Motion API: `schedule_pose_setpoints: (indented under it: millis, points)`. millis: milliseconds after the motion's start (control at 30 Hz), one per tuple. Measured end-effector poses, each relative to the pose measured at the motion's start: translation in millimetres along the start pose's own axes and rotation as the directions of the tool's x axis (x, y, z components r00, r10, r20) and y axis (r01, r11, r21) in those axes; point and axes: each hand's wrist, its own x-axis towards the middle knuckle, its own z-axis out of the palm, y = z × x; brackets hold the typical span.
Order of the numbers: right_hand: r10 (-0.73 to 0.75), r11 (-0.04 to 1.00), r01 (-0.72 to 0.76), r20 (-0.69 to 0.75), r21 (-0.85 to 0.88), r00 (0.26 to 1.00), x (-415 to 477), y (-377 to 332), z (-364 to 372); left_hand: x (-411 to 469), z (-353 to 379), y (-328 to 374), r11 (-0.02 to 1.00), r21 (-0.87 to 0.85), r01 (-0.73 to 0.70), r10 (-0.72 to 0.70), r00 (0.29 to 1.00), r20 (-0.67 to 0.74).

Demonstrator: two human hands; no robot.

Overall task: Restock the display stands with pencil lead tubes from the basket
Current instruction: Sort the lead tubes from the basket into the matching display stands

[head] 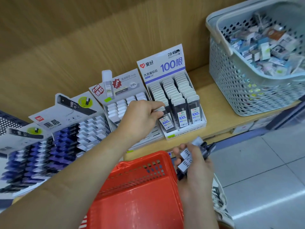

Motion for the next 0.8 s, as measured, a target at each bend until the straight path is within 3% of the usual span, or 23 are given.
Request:
schedule_pose_setpoints:
  millis: [100,267,433,533,733,800]
  points:
    - [-0.028,0.999,0.027,-0.025,-0.025,0.999,1,1,-1,6,1,2,1.0,0.021,-0.008,0.007,0.999,0.043]
    - [-0.041,0.998,0.037,-0.061,-0.057,0.997,4,6,3,13,13,7,0.97,0.21,-0.125,0.103,0.988,0.113]
    - [-0.032,0.998,0.03,-0.04,-0.053,0.999,4,9,4,9,19,3,0.986,0.161,-0.042,0.045,0.999,-0.016]
    - [-0.014,0.998,0.014,0.001,-0.055,1.0,0,8,7,9,22,-2,0.989,0.13,-0.072,0.083,0.994,-0.078]
    - [-0.065,0.995,0.07,0.069,-0.074,0.996,-5,3,9,0,10,7,0.994,-0.108,0.03,-0.043,0.993,-0.113]
    - [-0.053,0.996,0.061,0.118,-0.07,0.992,-8,1,11,-18,-1,12,0.914,-0.387,0.126,-0.103,0.992,0.079]
